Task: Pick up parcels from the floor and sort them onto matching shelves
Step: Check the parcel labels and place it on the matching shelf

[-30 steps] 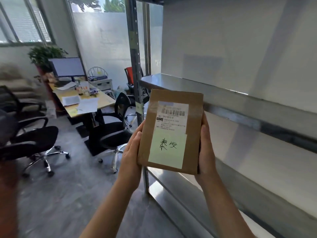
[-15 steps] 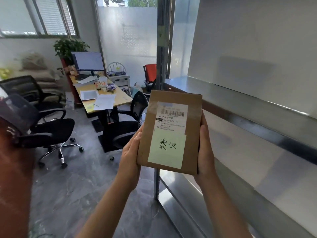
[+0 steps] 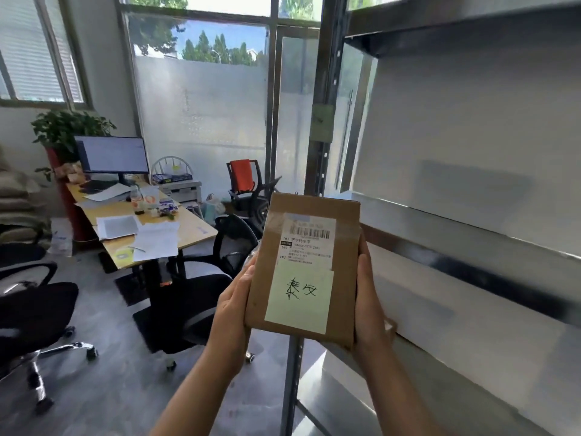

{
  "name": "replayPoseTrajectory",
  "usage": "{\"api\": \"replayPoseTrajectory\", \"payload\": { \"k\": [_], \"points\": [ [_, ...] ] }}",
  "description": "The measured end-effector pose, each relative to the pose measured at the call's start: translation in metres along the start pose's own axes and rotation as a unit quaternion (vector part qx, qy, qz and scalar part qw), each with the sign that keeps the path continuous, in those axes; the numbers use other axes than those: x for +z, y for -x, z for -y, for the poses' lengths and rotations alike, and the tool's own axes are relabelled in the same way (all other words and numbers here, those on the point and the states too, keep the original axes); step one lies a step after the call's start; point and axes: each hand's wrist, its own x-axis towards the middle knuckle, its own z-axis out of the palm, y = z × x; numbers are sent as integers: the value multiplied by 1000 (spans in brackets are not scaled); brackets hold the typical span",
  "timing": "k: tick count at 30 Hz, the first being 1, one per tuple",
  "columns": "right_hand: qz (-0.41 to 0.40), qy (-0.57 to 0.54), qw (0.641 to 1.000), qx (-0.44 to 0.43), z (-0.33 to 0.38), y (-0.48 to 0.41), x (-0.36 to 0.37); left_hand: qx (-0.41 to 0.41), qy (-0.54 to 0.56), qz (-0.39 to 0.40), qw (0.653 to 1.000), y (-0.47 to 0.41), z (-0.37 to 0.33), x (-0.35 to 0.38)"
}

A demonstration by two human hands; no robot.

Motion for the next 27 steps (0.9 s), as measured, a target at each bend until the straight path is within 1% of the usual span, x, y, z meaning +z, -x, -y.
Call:
{"api": "replayPoseTrajectory", "payload": {
  "k": [4, 6, 10, 14, 18, 22, 27],
  "points": [
    [-3, -23, 1000, -12, -9, -35, 35, -12, 22, 43, 999, -53, -14, -33],
    [-17, -16, 1000, -18, -9, -48, 42, -12, 40, 69, 997, -74, -18, -39],
    [-72, 13, 997, -29, 2, -67, 49, -13, 62, 113, 992, -102, -26, -32],
    [-85, 18, 995, -42, 18, -84, 49, 0, 71, 144, 987, -126, -33, -18],
    [-84, 25, 995, -39, 33, -102, 43, 18, 65, 150, 986, -145, -36, -1],
    [-69, 45, 996, -31, 40, -120, 36, 10, 62, 142, 988, -165, -33, 9],
    [-51, 69, 994, -65, 38, -133, 33, -6, 78, 121, 990, -180, -23, 13]
  ]
}}
